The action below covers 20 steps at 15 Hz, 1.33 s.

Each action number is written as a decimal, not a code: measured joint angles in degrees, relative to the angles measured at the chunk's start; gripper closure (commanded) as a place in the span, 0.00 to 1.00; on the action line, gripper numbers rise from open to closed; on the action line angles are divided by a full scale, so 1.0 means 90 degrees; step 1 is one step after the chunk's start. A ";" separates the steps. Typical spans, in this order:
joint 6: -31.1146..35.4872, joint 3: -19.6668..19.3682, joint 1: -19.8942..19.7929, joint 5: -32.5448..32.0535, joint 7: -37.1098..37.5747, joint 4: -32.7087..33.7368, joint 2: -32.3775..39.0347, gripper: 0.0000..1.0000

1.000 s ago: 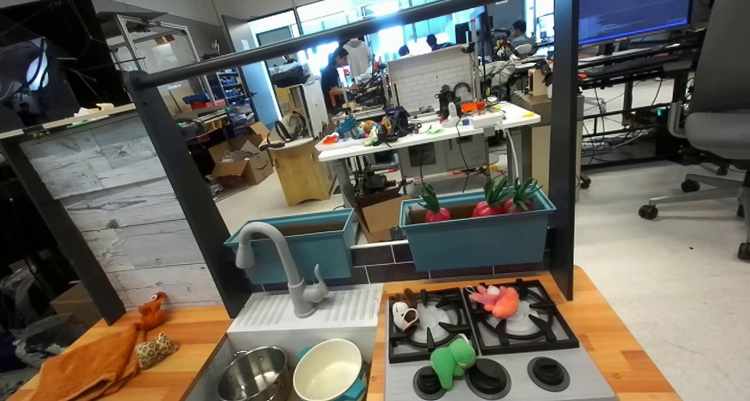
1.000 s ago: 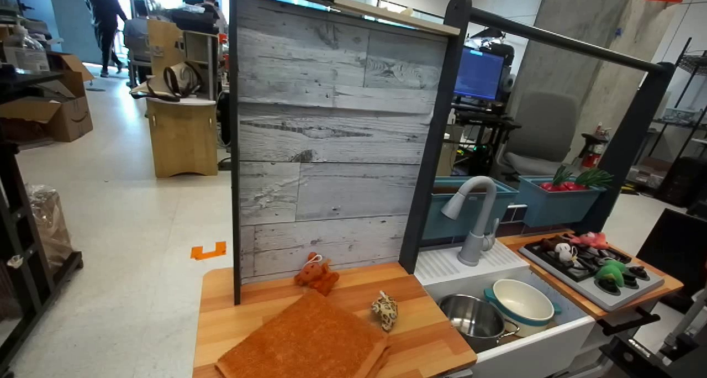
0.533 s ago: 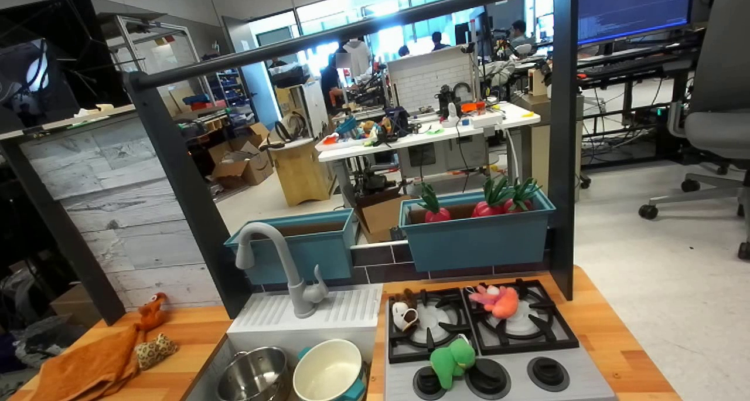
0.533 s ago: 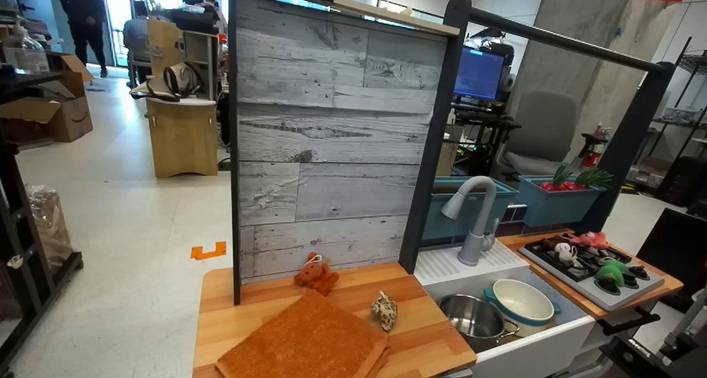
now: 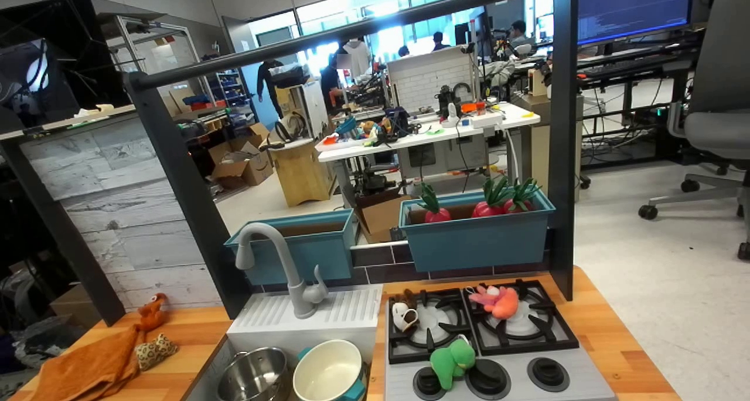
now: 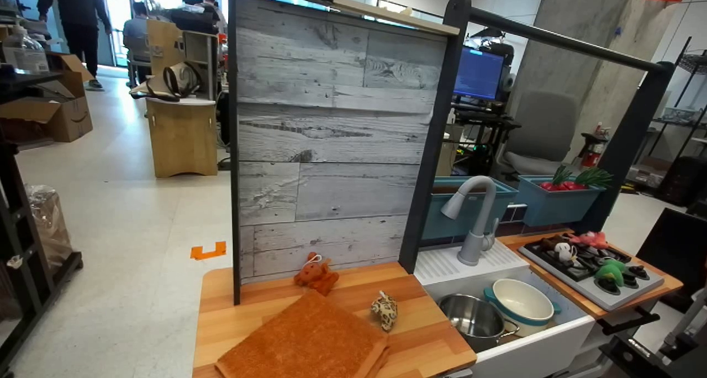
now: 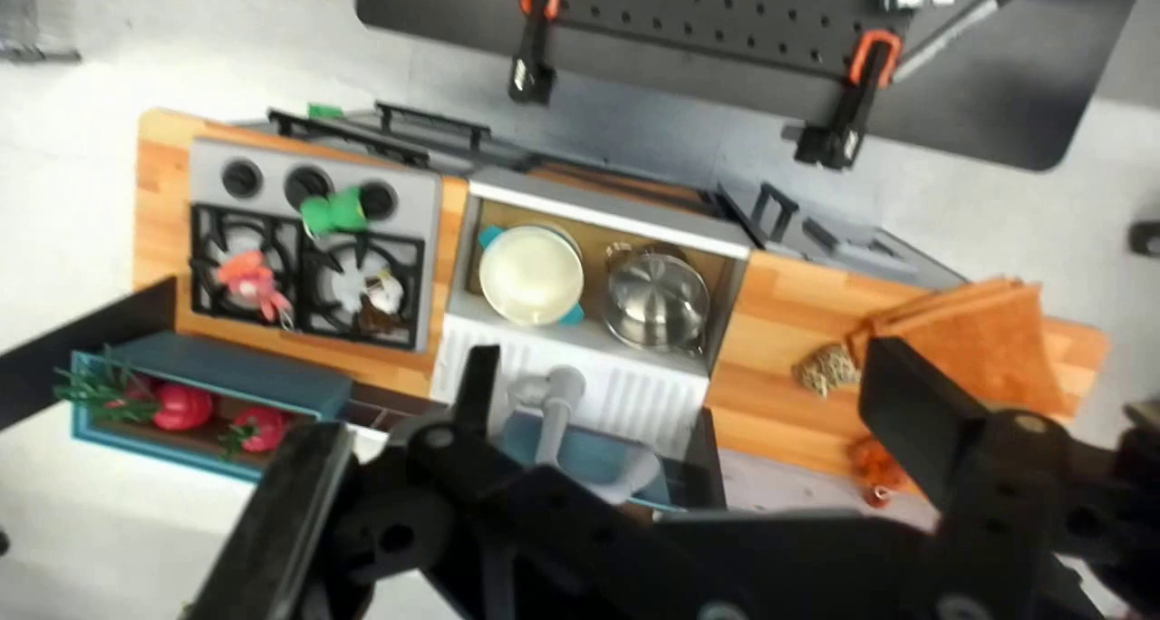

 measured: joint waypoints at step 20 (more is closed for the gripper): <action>0.6482 0.0093 0.1623 0.4211 -0.1645 -0.0960 0.2863 0.00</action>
